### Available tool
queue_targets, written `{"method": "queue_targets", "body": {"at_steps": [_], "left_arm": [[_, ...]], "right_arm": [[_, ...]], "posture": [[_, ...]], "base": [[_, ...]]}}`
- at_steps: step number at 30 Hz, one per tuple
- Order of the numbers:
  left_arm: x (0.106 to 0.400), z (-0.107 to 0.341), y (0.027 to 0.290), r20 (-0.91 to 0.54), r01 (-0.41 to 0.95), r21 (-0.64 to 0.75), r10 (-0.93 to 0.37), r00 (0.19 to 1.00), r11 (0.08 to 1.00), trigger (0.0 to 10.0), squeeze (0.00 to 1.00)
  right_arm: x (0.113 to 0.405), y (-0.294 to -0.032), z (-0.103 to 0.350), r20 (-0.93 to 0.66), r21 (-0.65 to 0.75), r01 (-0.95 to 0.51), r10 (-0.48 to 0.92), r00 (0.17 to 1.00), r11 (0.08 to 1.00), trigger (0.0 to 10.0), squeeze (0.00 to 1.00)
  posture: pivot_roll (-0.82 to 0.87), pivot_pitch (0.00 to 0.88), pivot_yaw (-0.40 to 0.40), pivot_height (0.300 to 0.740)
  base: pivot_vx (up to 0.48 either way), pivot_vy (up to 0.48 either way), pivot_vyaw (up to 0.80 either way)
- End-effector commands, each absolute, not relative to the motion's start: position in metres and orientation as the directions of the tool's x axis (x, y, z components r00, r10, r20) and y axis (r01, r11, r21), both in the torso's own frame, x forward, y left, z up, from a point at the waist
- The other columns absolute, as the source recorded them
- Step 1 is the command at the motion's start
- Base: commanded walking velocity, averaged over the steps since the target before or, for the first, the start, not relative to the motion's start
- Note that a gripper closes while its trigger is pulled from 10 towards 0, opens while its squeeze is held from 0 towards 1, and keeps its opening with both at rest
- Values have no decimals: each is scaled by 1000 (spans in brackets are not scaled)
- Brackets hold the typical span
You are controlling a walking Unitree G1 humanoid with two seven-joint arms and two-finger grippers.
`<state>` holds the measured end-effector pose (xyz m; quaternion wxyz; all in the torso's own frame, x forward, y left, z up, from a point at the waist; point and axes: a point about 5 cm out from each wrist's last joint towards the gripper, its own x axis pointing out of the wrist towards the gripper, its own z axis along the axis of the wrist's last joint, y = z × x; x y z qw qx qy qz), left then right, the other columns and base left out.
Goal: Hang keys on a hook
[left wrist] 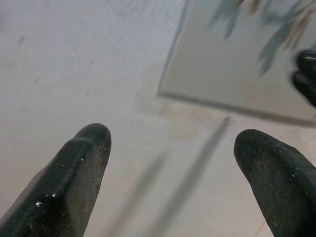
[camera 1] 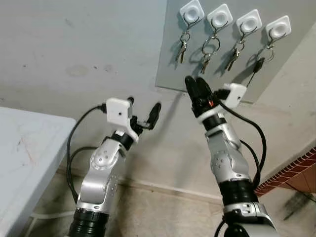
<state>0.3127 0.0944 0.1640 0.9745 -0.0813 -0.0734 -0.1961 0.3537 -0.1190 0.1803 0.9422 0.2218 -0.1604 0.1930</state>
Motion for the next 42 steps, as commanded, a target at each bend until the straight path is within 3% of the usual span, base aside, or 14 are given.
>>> {"method": "queue_targets", "body": {"at_steps": [1, 15, 16, 17, 18, 24, 42], "left_arm": [[311, 151, 96, 144, 373, -111, -356, 923, 921, 10000, 0], [311, 75, 121, -71, 242, -102, -249, 966, 965, 10000, 0], [311, 71, 123, -85, 227, -106, -237, 968, 968, 10000, 0], [311, 68, 125, -94, 218, -109, -228, 969, 970, 10000, 0], [311, 62, 126, -110, 211, -117, -224, 968, 970, 10000, 0], [309, 51, 126, -130, 209, -114, -223, 966, 971, 10000, 0], [317, 46, 126, -132, 198, -134, -215, 968, 971, 10000, 0]], "right_arm": [[349, -127, 161, 336, 355, -391, 274, 901, 849, 10000, 1000], [316, -154, 63, 1, 362, -142, 151, 988, 921, 10000, 1000], [314, -155, 59, -10, 351, -128, 141, 990, 927, 10000, 678], [313, -154, 57, -17, 343, -120, 134, 991, 931, 10000, 678], [310, -153, 51, -37, 341, -112, 132, 991, 933, 10000, 0], [303, -156, 37, -98, 317, -40, 75, 992, 948, 10000, 0], [295, -159, 26, -118, 279, -13, 48, 992, 960, 10000, 0]], "posture": [[15, 101, -69, 740], [19, 72, -24, 740], [15, 70, -16, 740], [14, 68, -13, 740], [9, 66, -5, 740], [-8, 58, 16, 740], [-61, 65, 63, 740]], "base": [[0, 0, 0], [0, 0, 0], [0, 0, 0], [0, 0, 0], [0, 0, 0], [0, 0, 0], [0, 0, 0]]}}
